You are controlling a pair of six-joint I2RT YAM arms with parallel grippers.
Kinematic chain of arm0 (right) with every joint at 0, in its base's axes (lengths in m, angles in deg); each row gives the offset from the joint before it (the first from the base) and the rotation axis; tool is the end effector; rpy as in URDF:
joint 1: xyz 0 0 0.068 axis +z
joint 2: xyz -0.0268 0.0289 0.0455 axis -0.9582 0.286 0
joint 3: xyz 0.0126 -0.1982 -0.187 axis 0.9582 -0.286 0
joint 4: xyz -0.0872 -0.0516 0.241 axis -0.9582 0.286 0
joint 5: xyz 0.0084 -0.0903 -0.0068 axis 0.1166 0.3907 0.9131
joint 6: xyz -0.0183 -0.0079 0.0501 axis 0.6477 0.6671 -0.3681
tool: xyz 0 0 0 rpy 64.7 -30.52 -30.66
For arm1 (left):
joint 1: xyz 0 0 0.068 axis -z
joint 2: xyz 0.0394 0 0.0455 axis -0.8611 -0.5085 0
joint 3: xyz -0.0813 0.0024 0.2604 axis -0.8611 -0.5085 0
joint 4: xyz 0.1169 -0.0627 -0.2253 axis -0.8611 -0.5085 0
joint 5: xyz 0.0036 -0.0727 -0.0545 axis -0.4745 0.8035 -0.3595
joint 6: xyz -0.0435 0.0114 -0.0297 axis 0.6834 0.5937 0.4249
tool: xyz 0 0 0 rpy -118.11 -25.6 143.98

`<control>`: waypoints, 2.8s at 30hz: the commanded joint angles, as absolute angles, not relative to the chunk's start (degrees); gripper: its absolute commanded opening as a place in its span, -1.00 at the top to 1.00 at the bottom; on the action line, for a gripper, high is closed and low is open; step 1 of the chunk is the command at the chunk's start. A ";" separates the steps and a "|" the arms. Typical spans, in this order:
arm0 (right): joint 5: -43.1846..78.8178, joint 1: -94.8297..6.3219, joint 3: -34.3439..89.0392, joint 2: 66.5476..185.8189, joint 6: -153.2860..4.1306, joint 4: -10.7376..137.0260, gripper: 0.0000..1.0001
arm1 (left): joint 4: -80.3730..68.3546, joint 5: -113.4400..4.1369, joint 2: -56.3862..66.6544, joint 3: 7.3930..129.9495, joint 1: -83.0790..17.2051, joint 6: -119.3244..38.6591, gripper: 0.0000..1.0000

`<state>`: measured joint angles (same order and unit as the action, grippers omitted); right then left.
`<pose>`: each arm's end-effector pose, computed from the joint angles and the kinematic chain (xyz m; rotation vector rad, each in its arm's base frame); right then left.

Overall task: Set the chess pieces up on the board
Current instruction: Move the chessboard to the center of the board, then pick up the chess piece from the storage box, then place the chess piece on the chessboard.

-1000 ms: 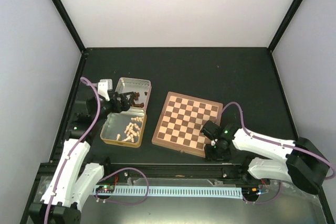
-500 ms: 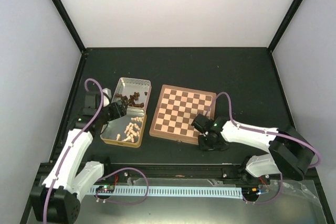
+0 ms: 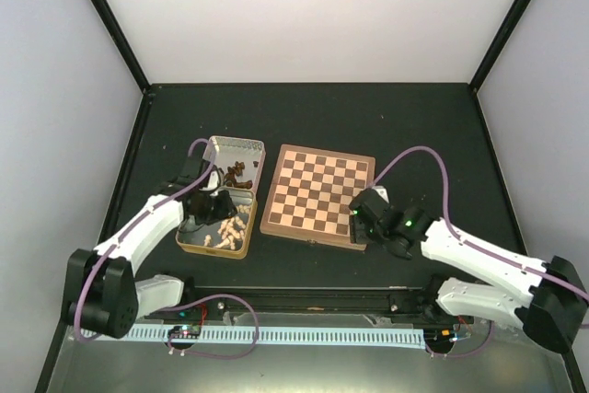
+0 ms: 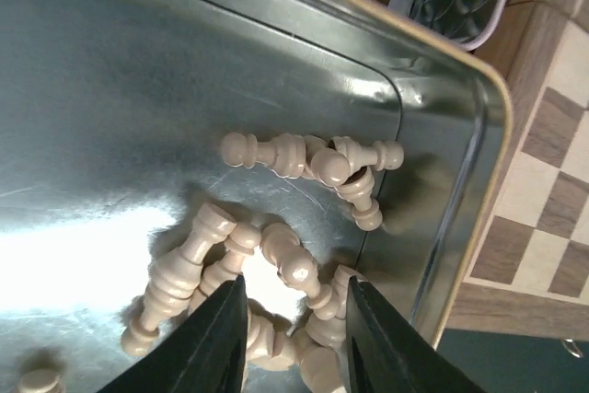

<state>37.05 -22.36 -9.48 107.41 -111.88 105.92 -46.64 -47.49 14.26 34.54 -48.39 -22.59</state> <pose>0.1242 0.1422 0.2044 -0.1071 2.7120 0.2241 0.1953 -0.0477 0.1926 -0.3679 2.7782 -0.5547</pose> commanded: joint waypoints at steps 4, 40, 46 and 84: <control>48.89 -22.68 -6.50 102.56 -115.35 106.11 -0.33 | -44.34 -50.03 7.61 36.60 -44.30 -22.40 0.47; 49.59 -23.53 -6.26 97.29 -117.90 98.70 -0.24 | -50.09 -49.17 18.81 46.52 -38.31 -26.77 0.92; 44.81 -25.84 -8.62 96.26 -121.17 96.91 -0.25 | -44.96 -49.87 12.36 50.09 -30.86 -26.56 0.91; 40.27 -27.86 -5.02 107.29 -117.61 92.98 -0.26 | -50.72 -57.17 -10.67 61.88 -23.80 -28.10 0.13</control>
<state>40.33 -27.56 -6.86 107.78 -118.53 93.42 -48.89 -56.37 -13.85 58.65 -24.08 -28.23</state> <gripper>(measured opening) 0.631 0.416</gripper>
